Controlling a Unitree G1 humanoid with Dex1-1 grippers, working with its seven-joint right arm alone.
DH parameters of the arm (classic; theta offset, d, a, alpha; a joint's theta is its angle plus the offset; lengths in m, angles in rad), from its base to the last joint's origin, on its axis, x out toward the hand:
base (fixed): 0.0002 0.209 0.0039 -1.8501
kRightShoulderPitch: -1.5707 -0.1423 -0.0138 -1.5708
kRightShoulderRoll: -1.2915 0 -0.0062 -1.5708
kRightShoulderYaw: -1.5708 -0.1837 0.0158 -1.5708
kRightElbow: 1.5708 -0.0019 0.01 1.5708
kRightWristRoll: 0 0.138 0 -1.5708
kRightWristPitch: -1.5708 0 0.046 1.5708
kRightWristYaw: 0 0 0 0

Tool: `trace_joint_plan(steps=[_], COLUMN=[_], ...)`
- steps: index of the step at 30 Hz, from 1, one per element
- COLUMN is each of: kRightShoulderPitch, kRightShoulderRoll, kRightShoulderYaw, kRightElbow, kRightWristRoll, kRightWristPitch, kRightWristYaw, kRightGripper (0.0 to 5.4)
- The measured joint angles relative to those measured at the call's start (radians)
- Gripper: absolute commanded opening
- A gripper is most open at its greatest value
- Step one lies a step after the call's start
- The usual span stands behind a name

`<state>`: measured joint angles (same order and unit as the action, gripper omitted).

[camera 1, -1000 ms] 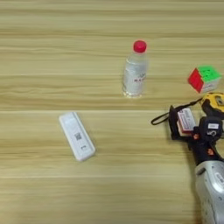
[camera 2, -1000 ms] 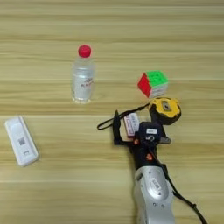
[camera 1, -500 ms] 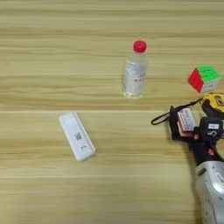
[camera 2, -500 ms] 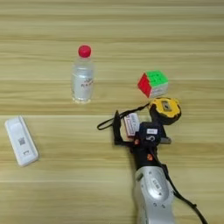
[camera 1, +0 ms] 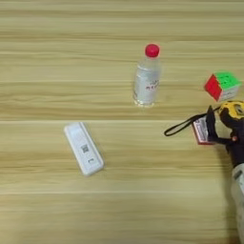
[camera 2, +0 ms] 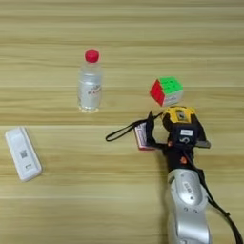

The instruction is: Move the objects on the table

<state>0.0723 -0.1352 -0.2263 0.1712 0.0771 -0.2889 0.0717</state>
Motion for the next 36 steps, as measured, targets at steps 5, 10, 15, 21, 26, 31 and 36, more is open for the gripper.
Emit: trace_joint_plan(steps=[5,10,15,21,26,31,36], kRightShoulderPitch=[-0.061,-0.107,-0.176,-0.215,-0.261,-0.288,-0.295], kRightShoulderRoll=[-0.037,-0.061,-0.085,-0.101,-0.115,-0.128,-0.129], kRightShoulderYaw=[-0.028,-0.050,-0.067,-0.071,-0.073,-0.078,-0.078], kRightElbow=[0.095,0.183,0.335,0.417,0.485,0.537,0.556], kRightWristRoll=[0.004,0.007,0.015,0.025,0.030,0.030,0.030], kRightWristPitch=[-0.002,-0.010,-0.027,-0.047,-0.060,-0.081,-0.097], kRightWristYaw=[0.001,0.003,0.016,0.037,0.056,0.068,0.077], kRightGripper=[5.36,5.36,5.36,5.36,5.36,5.18,4.78])
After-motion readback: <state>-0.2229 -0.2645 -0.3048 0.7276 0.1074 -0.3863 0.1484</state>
